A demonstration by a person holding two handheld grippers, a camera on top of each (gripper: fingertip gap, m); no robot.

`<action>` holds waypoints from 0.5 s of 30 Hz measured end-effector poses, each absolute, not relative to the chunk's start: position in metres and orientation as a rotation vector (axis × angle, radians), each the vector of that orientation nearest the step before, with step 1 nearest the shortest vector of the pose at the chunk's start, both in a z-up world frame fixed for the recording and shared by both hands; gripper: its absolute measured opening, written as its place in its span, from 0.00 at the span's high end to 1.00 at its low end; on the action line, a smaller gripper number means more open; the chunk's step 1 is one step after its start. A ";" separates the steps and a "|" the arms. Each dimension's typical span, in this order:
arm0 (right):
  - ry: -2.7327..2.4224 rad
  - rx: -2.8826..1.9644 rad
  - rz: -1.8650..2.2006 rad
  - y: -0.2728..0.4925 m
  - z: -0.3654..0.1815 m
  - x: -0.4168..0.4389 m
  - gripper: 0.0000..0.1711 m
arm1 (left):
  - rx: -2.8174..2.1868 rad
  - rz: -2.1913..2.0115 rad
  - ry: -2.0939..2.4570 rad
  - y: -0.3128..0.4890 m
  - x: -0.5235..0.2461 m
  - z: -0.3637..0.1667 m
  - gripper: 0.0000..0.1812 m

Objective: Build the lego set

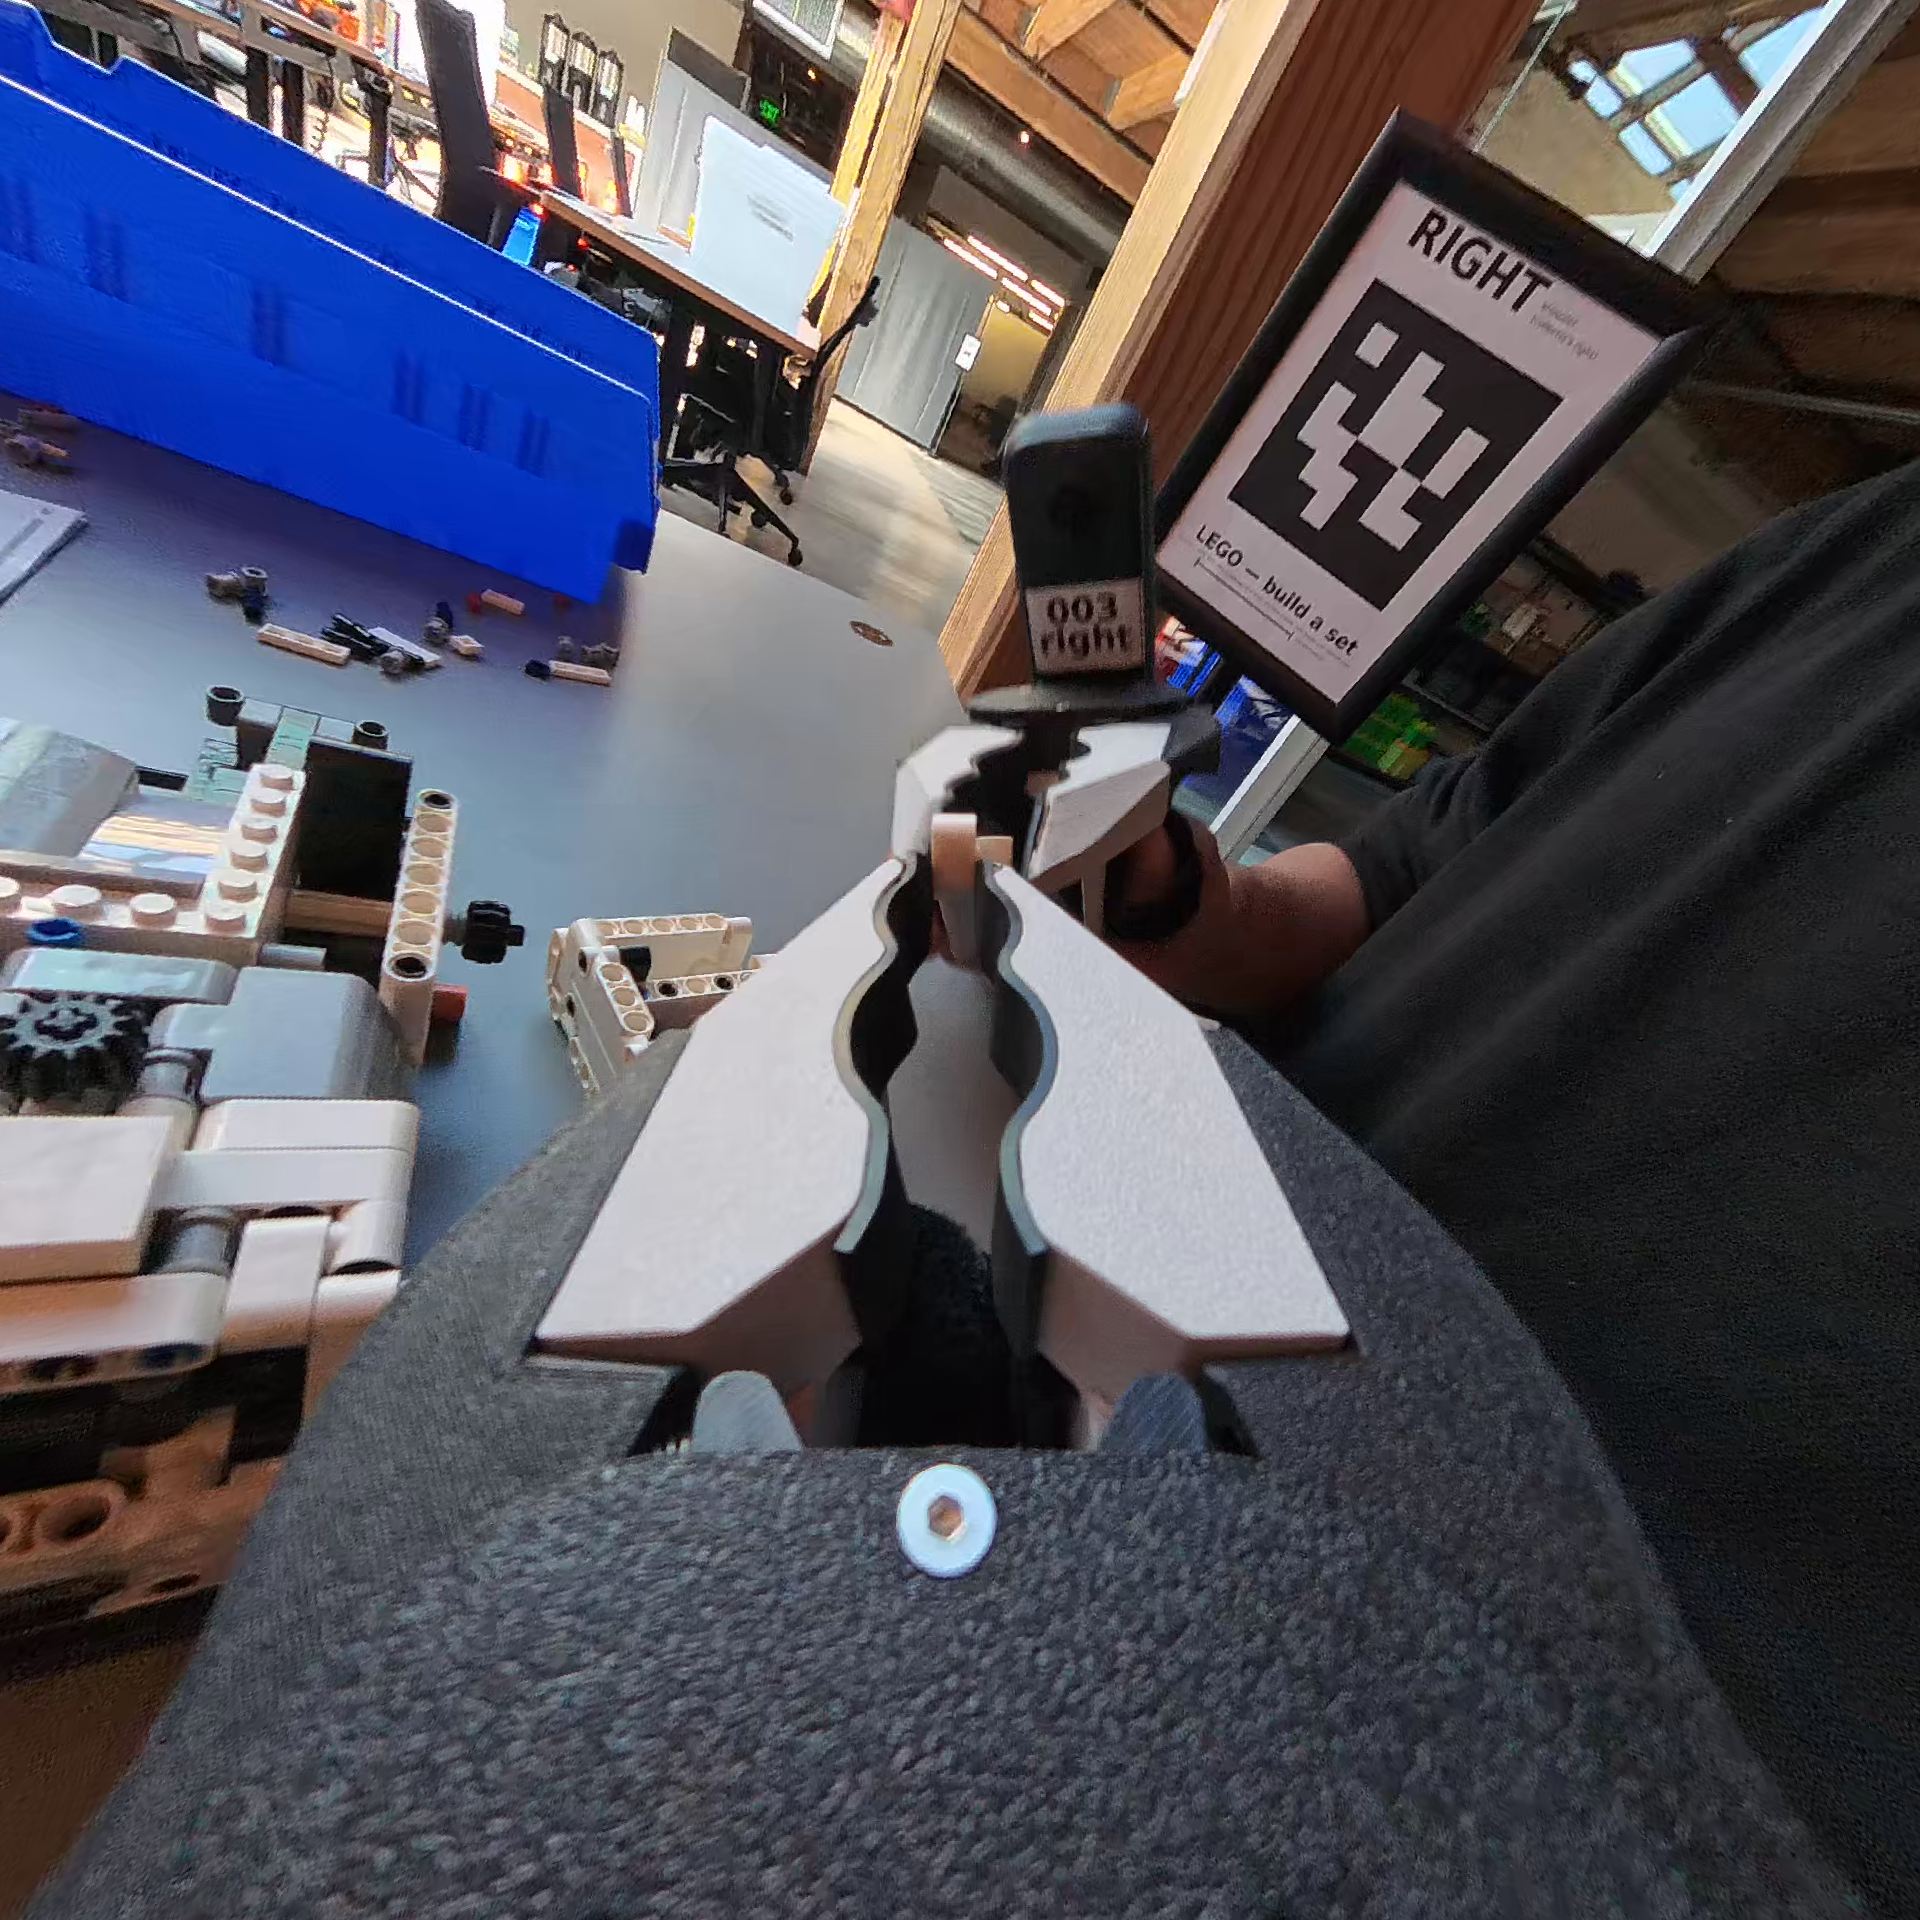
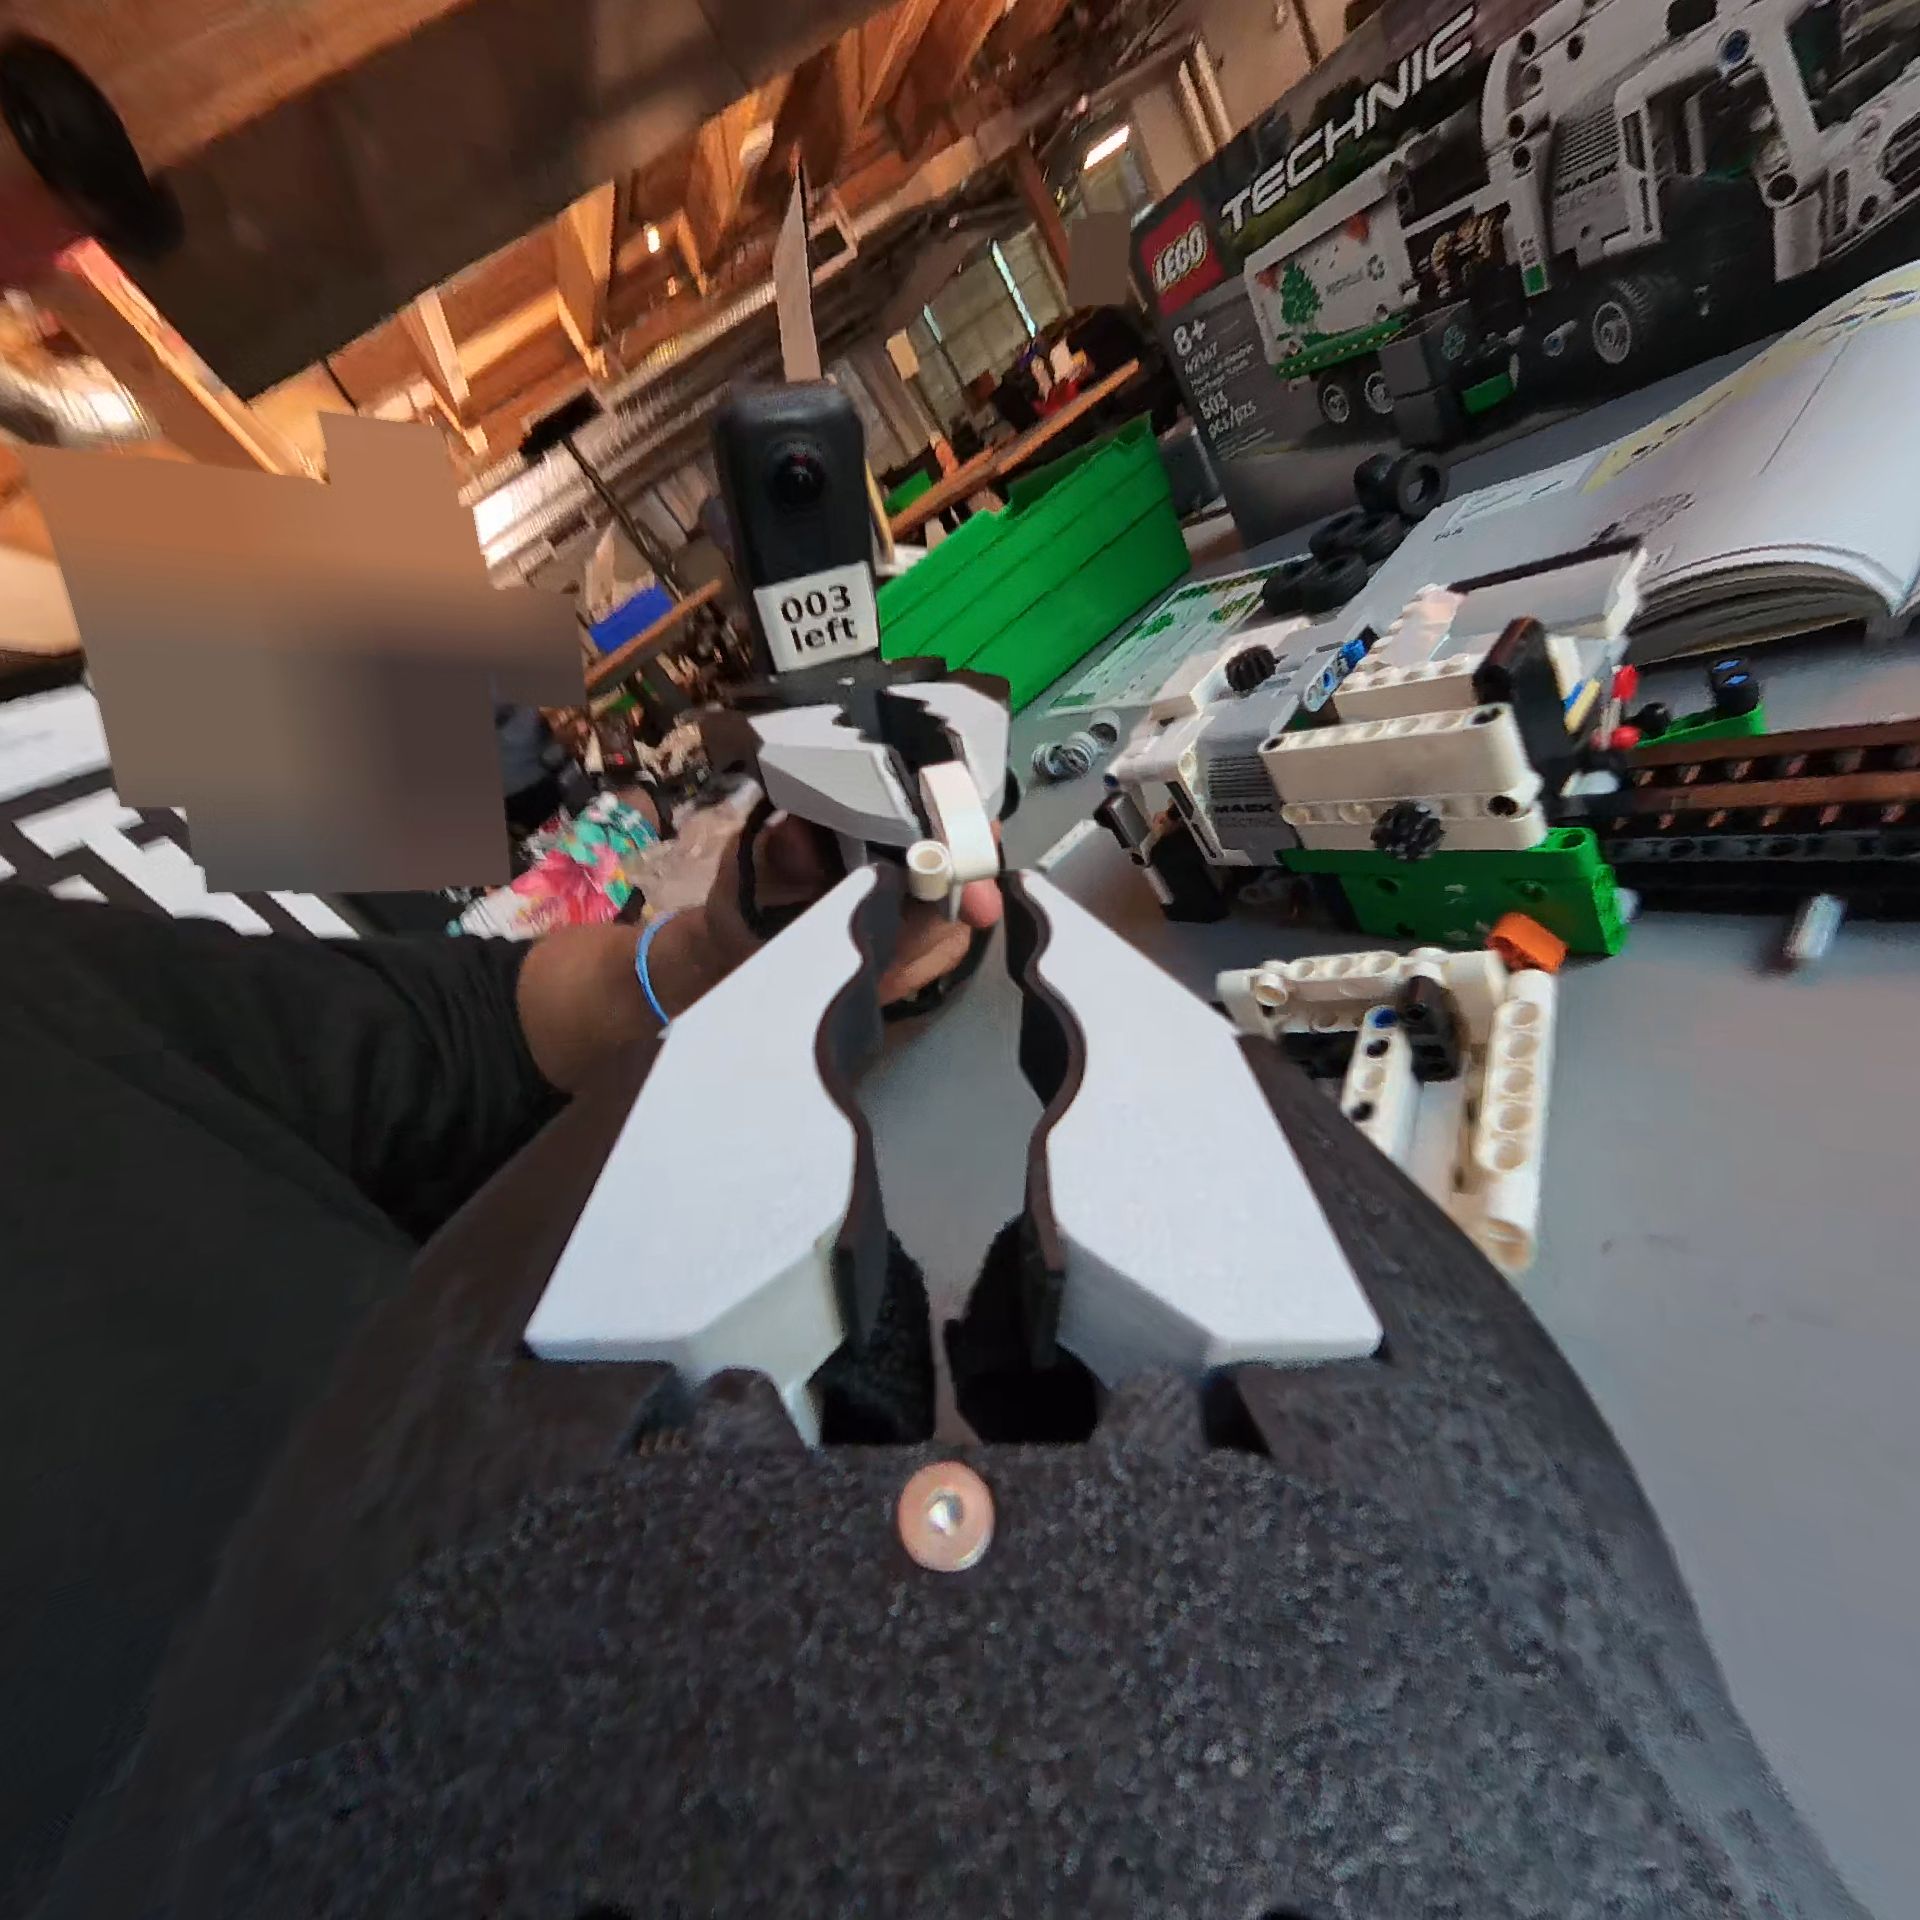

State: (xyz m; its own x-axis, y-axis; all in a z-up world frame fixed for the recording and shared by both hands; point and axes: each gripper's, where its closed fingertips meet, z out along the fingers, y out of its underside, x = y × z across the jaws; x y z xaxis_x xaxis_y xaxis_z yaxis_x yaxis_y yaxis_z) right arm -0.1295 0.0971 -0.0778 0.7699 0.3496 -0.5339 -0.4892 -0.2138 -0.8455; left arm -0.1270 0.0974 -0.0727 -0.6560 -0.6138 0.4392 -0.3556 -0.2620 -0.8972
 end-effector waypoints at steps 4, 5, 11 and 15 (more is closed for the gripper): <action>-0.040 -1.812 0.550 0.073 -0.084 -0.088 0.87 | -1.223 -1.979 1.787 0.099 -0.125 -0.077 0.96; -0.094 -1.911 0.499 0.064 -0.094 -0.079 0.87 | -1.236 -1.962 1.781 0.101 -0.124 -0.078 0.96; -0.291 -2.278 0.247 0.034 -0.153 -0.075 0.86 | -1.305 -1.866 1.795 0.106 -0.116 -0.094 0.96; -0.277 -2.283 0.134 0.041 -0.166 -0.072 0.87 | -1.257 -1.800 1.833 0.101 -0.118 -0.096 0.96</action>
State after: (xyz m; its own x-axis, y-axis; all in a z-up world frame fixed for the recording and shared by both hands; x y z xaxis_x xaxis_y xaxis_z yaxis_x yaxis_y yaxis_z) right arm -0.0721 0.0415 -0.1658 0.9703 0.2420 -0.0071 0.1554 -0.6450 -0.7482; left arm -0.1180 0.1005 -0.0959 -0.5820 -0.7267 0.3648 -0.3780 -0.1555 -0.9127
